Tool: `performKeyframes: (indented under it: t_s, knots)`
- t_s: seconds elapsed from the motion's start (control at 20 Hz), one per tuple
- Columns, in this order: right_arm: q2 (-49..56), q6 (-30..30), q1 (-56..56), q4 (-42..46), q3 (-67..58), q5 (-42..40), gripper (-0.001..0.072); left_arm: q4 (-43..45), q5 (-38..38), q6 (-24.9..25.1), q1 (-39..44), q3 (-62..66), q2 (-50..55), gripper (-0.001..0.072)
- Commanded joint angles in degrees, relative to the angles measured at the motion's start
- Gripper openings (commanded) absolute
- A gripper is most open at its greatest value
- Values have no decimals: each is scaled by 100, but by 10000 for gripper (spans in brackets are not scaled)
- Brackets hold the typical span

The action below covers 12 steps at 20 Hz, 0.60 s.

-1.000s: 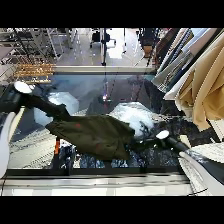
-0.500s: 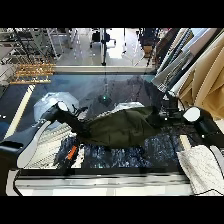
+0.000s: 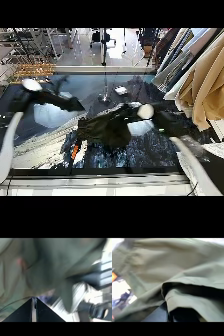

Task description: Fold the clothes and pants, and hang the long-sleeved shirts on hangers.

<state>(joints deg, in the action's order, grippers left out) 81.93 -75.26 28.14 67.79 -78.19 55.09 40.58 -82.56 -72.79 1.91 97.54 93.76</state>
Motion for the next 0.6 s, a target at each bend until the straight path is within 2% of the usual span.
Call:
performKeyframes:
  t_s: [0.0,0.2,0.25,0.3,0.35,0.5,0.55]
  knots:
    - [1222,435,1023,37,-645,-304,14,-334,-20,-70,-549,107,-774,48]
    - [2385,439,1202,-278,-1399,267,19,-334,-26,-70,-678,107,-1008,47]
    - [2415,393,1128,-278,-1576,472,149,-337,-66,-70,-667,107,-992,47]
    - [2350,376,994,-260,-1836,837,393,-332,-111,-70,-651,105,-981,47]
    - [2236,328,826,-188,-2162,1303,479,-334,-153,-70,-640,107,-977,47]
    - [1456,72,72,216,-3073,2371,468,-321,-208,-66,-640,105,-970,46]
    - [1108,-33,-216,229,-3189,2398,506,-286,-208,-63,-616,105,-946,45]
